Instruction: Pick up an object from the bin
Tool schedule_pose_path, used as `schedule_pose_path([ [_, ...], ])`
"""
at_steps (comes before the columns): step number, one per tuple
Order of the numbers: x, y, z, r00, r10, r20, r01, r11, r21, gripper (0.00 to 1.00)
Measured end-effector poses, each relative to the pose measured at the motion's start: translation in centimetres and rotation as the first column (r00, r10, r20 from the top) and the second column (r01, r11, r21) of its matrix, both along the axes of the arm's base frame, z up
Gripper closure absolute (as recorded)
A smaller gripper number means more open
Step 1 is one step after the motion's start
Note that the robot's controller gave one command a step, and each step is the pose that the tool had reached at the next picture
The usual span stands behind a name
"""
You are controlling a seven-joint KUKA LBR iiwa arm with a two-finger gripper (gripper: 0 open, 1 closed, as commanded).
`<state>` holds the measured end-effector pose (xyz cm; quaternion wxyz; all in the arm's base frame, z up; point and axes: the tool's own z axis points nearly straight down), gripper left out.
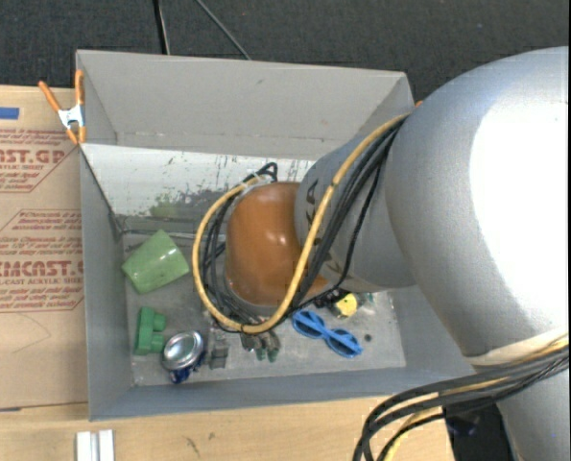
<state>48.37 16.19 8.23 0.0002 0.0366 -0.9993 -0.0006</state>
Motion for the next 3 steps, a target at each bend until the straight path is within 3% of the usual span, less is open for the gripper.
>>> schedule_pose_path([
  [1,1.5,-1.1,20.1,0.977,0.213,0.012,-0.213,0.977,0.0,1.0],
  [2,2.6,0.0,29.7,0.643,0.766,0.009,-0.766,0.643,-0.006,1.0],
  [3,2.1,2.3,10.4,0.492,0.87,-0.002,-0.87,0.492,0.005,1.0],
])
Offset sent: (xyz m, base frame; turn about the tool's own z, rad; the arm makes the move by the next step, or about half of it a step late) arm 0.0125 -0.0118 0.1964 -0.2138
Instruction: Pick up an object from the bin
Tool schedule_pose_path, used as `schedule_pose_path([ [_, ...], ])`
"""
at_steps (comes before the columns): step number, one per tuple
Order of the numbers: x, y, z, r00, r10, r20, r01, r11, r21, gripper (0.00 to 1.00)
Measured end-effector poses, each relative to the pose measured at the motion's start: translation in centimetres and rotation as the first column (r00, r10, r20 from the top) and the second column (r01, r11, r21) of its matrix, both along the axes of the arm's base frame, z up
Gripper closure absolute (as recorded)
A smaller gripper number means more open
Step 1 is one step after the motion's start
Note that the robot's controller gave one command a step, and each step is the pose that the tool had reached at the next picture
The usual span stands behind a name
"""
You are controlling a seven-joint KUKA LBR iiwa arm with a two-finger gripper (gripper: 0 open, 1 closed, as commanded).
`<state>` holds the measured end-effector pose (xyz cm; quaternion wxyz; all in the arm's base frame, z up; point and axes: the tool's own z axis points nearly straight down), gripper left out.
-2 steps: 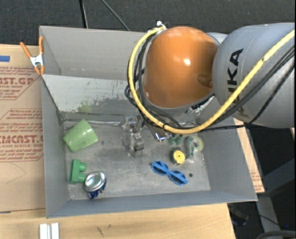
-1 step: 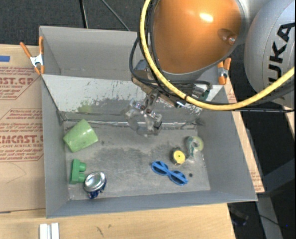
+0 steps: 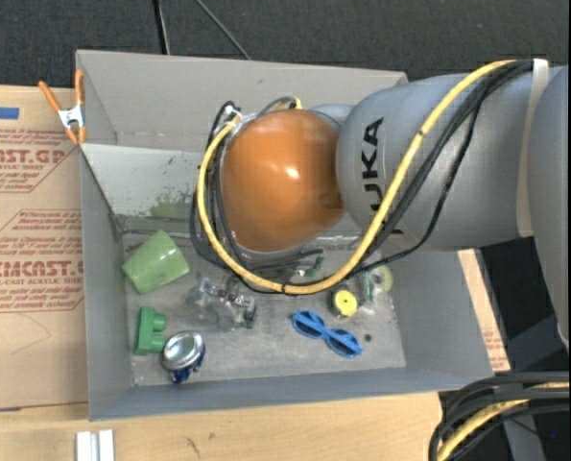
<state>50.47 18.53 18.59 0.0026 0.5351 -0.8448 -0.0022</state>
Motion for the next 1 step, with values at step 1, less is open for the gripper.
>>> schedule_pose_path([
  [1,0.18,0.01,0.44,1.0,-0.002,0.007,0.002,1.0,0.002,0.0],
])
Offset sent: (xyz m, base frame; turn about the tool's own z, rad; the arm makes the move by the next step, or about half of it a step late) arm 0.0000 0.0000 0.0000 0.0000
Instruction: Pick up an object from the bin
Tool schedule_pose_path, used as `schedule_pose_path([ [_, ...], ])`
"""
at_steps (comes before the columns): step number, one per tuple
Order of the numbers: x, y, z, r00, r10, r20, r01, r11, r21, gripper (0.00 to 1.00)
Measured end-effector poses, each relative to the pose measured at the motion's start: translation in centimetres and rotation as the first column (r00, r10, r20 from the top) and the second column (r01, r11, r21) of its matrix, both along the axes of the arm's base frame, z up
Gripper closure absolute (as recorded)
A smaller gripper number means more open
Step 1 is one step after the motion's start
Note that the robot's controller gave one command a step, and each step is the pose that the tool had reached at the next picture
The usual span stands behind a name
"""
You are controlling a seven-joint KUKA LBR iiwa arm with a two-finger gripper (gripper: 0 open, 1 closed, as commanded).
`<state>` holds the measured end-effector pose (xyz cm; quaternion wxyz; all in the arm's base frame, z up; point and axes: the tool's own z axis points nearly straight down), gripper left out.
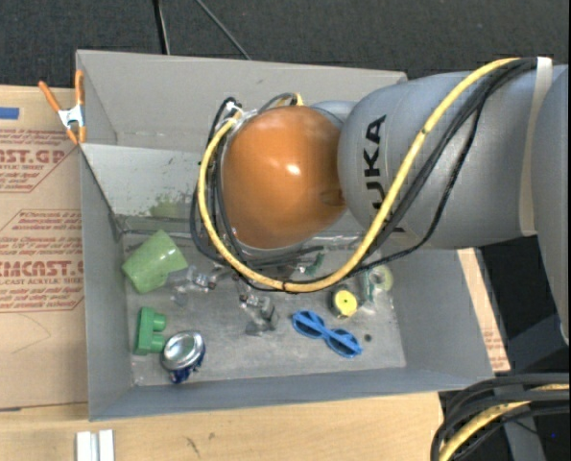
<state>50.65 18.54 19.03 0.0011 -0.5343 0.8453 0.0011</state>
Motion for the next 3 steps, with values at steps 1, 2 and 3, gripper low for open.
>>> schedule_pose_path([
  [1,-1.4,3.1,-9.9,0.968,0.25,-0.005,-0.25,0.968,0.0,0.0],
  [2,-1.1,3.1,-9.6,0.969,0.247,0.003,-0.247,0.969,0.0,1.0],
  [3,-0.5,1.1,7.9,0.965,0.262,0.009,-0.262,0.965,-0.001,1.0],
])
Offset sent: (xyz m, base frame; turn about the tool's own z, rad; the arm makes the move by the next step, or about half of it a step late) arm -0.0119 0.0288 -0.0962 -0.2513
